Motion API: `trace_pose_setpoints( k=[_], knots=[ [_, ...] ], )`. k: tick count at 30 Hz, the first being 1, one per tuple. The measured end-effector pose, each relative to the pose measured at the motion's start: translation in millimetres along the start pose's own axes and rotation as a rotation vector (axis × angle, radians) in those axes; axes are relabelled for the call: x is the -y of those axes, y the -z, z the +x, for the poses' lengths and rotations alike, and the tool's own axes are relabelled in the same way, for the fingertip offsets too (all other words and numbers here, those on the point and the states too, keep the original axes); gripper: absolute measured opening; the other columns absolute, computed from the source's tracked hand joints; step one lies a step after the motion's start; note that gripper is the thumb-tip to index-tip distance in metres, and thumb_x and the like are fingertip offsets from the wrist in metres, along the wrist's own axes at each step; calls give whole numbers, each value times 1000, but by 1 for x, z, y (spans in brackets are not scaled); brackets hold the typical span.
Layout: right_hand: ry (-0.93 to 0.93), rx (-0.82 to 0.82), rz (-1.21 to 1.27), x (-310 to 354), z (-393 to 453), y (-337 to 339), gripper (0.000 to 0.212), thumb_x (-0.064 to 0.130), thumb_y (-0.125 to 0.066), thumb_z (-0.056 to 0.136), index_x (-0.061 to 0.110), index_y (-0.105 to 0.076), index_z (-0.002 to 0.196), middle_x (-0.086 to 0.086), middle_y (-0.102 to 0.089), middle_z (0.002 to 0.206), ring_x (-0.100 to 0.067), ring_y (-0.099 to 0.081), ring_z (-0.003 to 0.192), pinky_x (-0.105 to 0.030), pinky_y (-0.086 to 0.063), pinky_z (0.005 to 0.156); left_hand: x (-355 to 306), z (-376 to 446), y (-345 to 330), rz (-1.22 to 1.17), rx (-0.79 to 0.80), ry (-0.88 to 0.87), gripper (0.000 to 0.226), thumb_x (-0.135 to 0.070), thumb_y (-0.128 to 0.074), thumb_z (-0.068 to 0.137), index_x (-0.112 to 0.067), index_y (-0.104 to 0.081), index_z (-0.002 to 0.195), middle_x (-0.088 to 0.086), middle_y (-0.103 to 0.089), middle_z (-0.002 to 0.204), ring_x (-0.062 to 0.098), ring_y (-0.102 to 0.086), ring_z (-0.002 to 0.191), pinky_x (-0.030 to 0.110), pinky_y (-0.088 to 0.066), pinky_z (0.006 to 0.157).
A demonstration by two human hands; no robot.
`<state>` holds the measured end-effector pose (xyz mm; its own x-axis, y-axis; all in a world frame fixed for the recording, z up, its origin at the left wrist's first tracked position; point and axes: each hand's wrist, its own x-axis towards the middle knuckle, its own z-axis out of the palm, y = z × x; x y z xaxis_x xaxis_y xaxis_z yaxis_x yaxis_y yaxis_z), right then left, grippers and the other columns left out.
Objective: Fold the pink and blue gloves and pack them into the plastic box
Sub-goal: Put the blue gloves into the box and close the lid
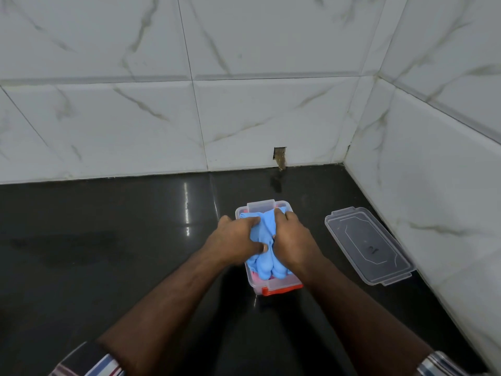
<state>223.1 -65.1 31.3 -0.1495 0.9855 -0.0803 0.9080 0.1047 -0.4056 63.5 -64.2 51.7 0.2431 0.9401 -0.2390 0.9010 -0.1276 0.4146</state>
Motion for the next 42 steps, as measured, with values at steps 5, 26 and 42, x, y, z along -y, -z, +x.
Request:
trace_pose_setpoints(
  k=[5,26,42],
  knots=[
    [-1,70,-150,6,4,-8,71,32,-49,99,8,-12,154,-18,-24,157,-29,-54,125,-36,-46,102,0,0,-9,179,-76,-14,43,-54,-59,83,-36,-53,122,-6,-63,120,19,-34,100,36,-43,89],
    [203,139,-704,-26,15,20,44,37,-60,90,38,-51,134,8,-44,151,-32,-16,147,-64,-11,111,6,9,13,541,138,-254,72,-66,-51,87,-37,-35,151,-3,-26,163,21,-22,149,57,-17,112],
    [165,309,-522,-32,17,28,65,69,-51,84,45,-37,143,7,-32,159,-32,-7,150,-68,-1,112,-12,16,25,580,205,-272,55,-61,-58,87,-41,-50,137,-8,-48,144,20,-44,133,54,-20,106]
  ],
)
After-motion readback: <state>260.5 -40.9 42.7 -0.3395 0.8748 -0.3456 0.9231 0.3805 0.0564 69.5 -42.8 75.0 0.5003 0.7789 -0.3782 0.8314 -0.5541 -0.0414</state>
